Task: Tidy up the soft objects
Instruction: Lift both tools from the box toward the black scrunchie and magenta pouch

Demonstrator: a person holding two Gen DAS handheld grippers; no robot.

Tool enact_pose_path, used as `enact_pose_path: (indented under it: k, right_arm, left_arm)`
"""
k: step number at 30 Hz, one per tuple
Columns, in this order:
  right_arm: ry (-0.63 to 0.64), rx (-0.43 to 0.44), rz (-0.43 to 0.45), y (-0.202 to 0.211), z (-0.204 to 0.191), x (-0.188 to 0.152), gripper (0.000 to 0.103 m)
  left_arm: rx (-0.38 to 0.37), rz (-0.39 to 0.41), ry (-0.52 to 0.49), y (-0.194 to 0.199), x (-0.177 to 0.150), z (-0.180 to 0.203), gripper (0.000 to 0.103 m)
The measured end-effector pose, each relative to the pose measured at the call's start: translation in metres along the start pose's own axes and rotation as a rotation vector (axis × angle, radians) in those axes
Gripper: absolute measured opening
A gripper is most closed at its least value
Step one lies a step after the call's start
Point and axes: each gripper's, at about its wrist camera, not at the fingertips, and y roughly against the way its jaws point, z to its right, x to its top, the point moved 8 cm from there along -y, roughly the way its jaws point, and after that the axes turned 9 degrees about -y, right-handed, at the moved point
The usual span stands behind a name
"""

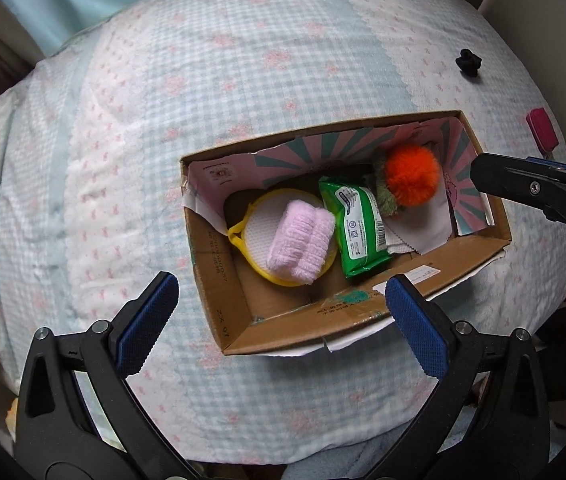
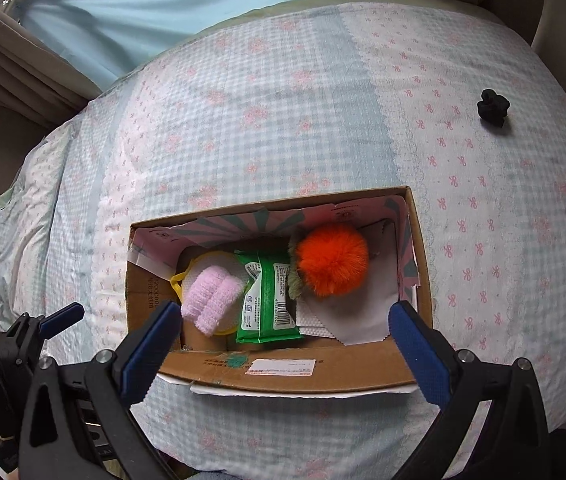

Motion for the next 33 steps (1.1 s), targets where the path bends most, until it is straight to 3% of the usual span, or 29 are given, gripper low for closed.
enact_pose_path:
  k: [5, 10, 17, 27, 33]
  right_arm:
    - [0.070, -0.012, 0.074, 0.050, -0.016, -0.006, 0.103]
    - [0.120, -0.028, 0.198, 0.113, -0.028, -0.008, 0.103]
    - [0.091, -0.058, 0.345, 0.185, -0.014, -0.013, 0.103]
    - [-0.031, -0.132, 0.467, 0.248, 0.087, -0.015, 0.103]
    - [-0.074, -0.121, 0.512, 0.272, 0.173, 0.011, 0.103]
  left_arm:
    - [0.020, 0.073, 0.029, 0.040, -0.005, -0.003, 0.103]
    - [0.075, 0.174, -0.006, 0.094, -0.002, 0.002, 0.103]
    - [0.070, 0.300, -0.013, 0.154, 0.012, 0.015, 0.103]
    - [0.020, 0.408, -0.045, 0.197, 0.062, 0.070, 0.103]
    - [0.041, 0.425, -0.054, 0.196, 0.097, 0.123, 0.103]
